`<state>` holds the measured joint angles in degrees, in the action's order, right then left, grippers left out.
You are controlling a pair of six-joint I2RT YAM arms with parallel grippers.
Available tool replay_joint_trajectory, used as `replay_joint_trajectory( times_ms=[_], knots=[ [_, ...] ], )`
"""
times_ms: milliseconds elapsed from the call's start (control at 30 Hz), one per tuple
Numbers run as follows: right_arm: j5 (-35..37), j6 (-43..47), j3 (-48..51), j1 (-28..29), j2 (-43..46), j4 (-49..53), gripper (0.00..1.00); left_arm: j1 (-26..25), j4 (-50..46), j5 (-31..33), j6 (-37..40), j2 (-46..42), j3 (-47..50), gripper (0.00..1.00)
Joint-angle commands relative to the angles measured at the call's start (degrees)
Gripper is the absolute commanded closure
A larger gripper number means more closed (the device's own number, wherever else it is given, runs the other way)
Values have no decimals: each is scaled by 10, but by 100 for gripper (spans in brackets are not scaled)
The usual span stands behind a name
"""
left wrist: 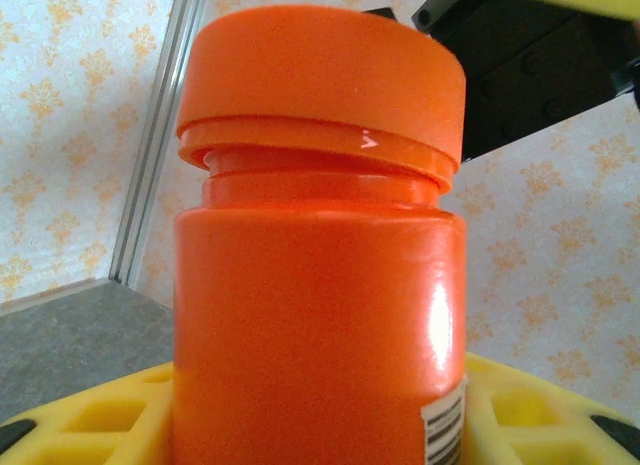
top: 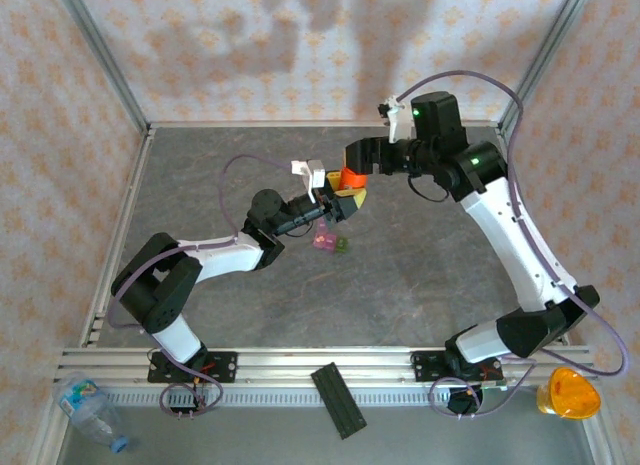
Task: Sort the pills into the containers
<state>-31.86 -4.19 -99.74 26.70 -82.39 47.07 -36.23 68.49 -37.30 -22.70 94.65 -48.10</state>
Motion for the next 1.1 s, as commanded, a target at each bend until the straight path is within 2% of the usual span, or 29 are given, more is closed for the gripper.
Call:
replay_joint_trajectory(
  times_ms=[0,667,900,967,1067],
  knots=[
    [11,12,-13,4,-1,-10,23,4,35,-14,-6,-7,-11,100],
    [3,17,-34,12,-25,19,36,5,34,-14,-7,-11,-9,100],
    [0,21,-29,12,-27,26,37,5,34,-15,-6,-11,-10,100],
    [2,22,-29,12,-27,28,40,5,34,-16,-6,-10,-10,100],
    [1,24,-31,12,-31,32,51,5,33,-16,-5,-9,-10,100]
  ],
)
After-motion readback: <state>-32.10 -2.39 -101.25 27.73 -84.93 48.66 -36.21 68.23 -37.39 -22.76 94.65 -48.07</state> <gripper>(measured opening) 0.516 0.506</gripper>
